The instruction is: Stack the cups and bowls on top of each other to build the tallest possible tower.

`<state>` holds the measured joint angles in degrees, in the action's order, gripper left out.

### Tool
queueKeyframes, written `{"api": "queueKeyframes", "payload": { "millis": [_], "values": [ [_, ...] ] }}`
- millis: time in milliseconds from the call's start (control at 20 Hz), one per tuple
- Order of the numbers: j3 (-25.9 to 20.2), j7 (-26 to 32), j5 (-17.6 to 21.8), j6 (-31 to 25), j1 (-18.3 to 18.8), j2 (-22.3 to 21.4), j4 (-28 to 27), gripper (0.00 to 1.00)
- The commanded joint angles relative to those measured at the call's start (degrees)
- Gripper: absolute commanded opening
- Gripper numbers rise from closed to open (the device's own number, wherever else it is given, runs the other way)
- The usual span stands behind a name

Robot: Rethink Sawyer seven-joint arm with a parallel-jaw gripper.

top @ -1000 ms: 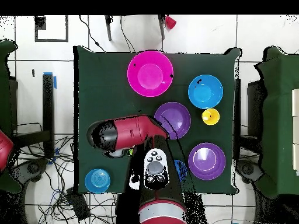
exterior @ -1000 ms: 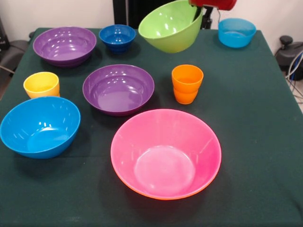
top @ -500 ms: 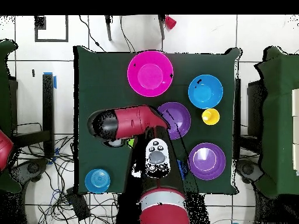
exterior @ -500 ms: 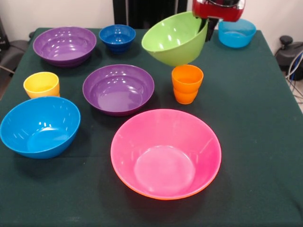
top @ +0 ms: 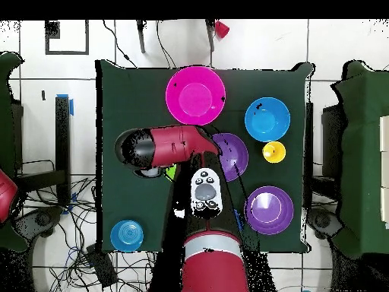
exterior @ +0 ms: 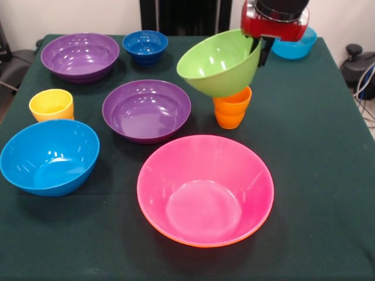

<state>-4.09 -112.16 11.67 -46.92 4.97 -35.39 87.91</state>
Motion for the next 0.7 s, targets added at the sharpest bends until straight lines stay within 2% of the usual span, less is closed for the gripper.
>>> {"api": "queueKeyframes", "payload": {
  "millis": [50,450,700],
  "values": [
    [-6.45,2.21,-0.57,-4.92,0.25,4.78,-8.43,0.00],
    [-8.31,3.95,-2.42,-5.25,1.29,4.91,-8.49,0.00],
    [-9.06,5.05,-2.24,-7.95,1.40,8.77,-14.92,0.00]
  ]
}}
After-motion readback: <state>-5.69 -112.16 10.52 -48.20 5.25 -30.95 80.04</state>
